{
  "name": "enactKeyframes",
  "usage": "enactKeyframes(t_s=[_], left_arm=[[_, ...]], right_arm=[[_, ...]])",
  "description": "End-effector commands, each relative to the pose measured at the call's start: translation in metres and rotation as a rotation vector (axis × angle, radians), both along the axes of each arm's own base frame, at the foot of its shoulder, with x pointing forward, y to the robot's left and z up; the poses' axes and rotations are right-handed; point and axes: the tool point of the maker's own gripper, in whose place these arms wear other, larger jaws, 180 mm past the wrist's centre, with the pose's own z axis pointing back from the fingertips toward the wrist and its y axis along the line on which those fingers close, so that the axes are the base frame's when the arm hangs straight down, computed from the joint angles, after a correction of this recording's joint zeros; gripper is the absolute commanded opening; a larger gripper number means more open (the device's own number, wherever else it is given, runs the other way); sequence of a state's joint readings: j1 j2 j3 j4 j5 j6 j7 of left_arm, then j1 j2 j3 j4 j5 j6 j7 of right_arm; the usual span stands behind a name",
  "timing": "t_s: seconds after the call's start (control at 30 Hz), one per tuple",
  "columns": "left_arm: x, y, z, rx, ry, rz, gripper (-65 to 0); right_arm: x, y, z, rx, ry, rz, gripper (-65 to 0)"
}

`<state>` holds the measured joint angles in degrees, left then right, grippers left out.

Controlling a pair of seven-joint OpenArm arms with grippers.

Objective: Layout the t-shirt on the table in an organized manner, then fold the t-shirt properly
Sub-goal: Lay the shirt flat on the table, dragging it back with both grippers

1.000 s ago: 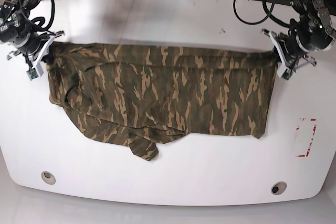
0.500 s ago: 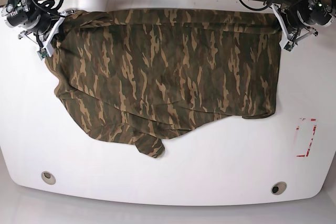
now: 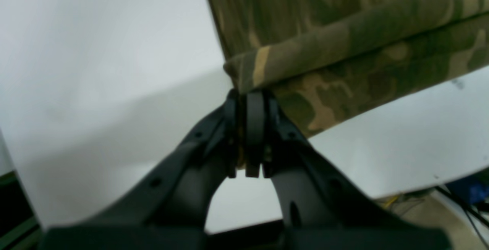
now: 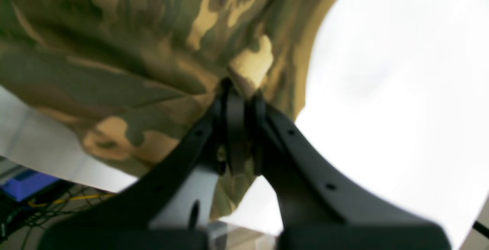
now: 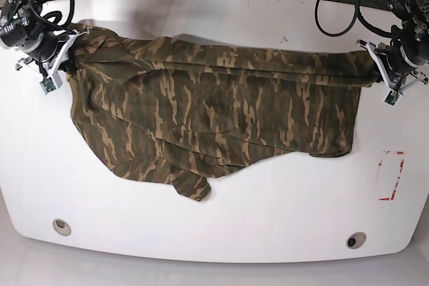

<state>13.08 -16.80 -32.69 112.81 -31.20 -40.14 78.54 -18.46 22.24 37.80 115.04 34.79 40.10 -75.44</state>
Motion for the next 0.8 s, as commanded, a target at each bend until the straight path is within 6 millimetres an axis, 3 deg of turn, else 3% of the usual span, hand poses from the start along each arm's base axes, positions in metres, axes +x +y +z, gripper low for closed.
enactKeyframes(t_s=[0.0, 0.23, 0.5, 0.77], left_arm=[[-0.017, 0.025, 0.0, 0.091, 0.056, 0.041, -65.0], [-0.059, 0.041, -0.014, 0.109, 0.156, 0.09, -65.0], [-0.114, 0.031, -0.04, 0.079, 0.301, 0.101, -65.0], [-0.16, 0.032, -0.05, 0.087, 0.423, 0.097, -65.0]], right_arm=[[-0.012, -0.018, 0.001, -0.075, 0.042, -0.021, -65.0], [-0.04, -0.026, -0.008, -0.078, 0.105, -0.056, -65.0], [-0.06, -0.017, -0.022, -0.043, 0.155, -0.075, -65.0], [-0.077, -0.016, -0.029, -0.041, 0.202, -0.076, -65.0]])
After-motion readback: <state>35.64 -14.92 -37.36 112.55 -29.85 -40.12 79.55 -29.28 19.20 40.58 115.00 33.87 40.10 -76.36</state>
